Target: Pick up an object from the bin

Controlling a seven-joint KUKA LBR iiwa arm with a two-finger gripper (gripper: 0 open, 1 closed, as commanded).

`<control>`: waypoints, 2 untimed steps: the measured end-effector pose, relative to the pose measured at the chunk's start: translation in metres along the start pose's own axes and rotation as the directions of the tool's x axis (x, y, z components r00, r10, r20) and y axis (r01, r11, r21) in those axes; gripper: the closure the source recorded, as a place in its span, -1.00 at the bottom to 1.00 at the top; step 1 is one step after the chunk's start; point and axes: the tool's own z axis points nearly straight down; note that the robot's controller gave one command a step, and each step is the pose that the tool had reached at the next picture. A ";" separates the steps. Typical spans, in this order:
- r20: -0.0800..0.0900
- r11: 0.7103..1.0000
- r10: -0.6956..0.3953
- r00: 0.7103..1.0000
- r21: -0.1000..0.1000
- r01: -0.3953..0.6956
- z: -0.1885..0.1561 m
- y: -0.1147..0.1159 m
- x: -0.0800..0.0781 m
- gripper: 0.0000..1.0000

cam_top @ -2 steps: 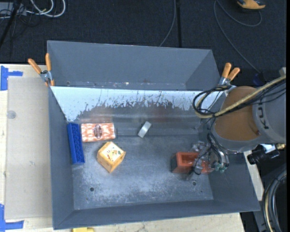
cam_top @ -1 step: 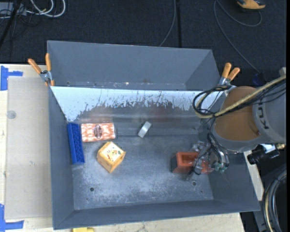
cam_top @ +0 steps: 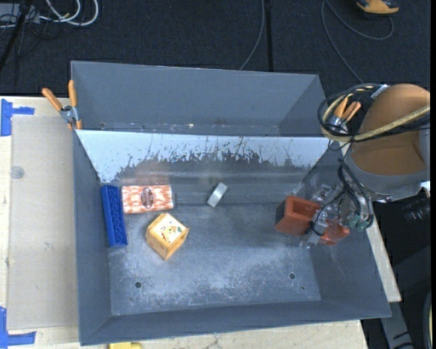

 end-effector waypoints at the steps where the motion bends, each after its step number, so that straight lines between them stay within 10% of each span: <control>1: -0.001 1.000 -0.001 1.000 0.000 0.001 0.000 0.000 0.000 1.00; 2: -0.010 1.000 -0.016 1.000 0.002 0.016 -0.045 0.004 -0.005 1.00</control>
Offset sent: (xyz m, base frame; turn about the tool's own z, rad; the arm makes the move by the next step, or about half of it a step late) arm 0.0200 0.0033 0.1019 -0.0285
